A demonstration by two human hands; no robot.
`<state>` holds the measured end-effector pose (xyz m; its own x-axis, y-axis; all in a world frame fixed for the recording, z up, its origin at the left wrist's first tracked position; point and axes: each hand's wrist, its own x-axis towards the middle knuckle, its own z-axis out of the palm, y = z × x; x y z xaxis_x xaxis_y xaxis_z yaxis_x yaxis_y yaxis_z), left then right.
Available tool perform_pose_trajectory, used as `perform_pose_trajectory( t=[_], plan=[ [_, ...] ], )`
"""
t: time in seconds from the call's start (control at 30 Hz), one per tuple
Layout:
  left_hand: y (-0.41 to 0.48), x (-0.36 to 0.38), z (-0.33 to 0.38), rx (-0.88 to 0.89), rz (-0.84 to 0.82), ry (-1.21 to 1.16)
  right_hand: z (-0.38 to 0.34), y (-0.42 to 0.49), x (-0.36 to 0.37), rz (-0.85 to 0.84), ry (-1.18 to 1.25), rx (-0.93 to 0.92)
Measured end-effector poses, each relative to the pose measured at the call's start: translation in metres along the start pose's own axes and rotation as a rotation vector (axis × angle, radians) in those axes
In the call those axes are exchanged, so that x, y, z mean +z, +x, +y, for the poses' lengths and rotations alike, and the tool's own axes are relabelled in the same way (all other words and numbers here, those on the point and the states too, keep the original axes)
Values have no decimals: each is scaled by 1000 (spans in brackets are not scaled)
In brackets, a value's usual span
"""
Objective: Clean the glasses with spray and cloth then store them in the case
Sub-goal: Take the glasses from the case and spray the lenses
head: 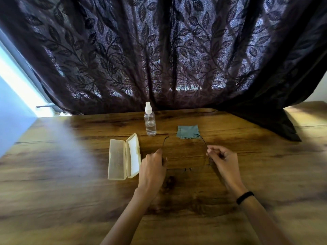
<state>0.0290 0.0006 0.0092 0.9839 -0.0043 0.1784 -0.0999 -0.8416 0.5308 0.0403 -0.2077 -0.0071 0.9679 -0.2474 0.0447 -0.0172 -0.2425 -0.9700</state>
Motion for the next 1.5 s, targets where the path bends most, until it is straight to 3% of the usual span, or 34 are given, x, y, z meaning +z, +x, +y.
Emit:
perform_pose_trajectory(
  t=[0.33,0.7,0.8,0.93,1.03,1.2,1.4,1.5],
  plan=[
    [0,-6,0,13,-2,-11,-4,2,1,-33,-50,-78],
    [-4,-4,0,6,7,17,-1,3,0,-57,-124,-42],
    [-1,-10,0,-21,29,61,0,4,-2,-58,-294,-73],
    [13,-27,-2,-41,98,80,-14,15,-3,14,-531,-256],
    [19,-36,-4,-28,179,92,-36,35,14,-56,-483,-352],
    [26,-35,-8,17,167,83,-73,68,69,-221,-324,-487],
    [65,-41,-21,16,271,16,-81,93,133,-377,-191,-367],
    [94,-45,-32,-22,246,32,-73,98,151,-403,-173,-304]
  ],
)
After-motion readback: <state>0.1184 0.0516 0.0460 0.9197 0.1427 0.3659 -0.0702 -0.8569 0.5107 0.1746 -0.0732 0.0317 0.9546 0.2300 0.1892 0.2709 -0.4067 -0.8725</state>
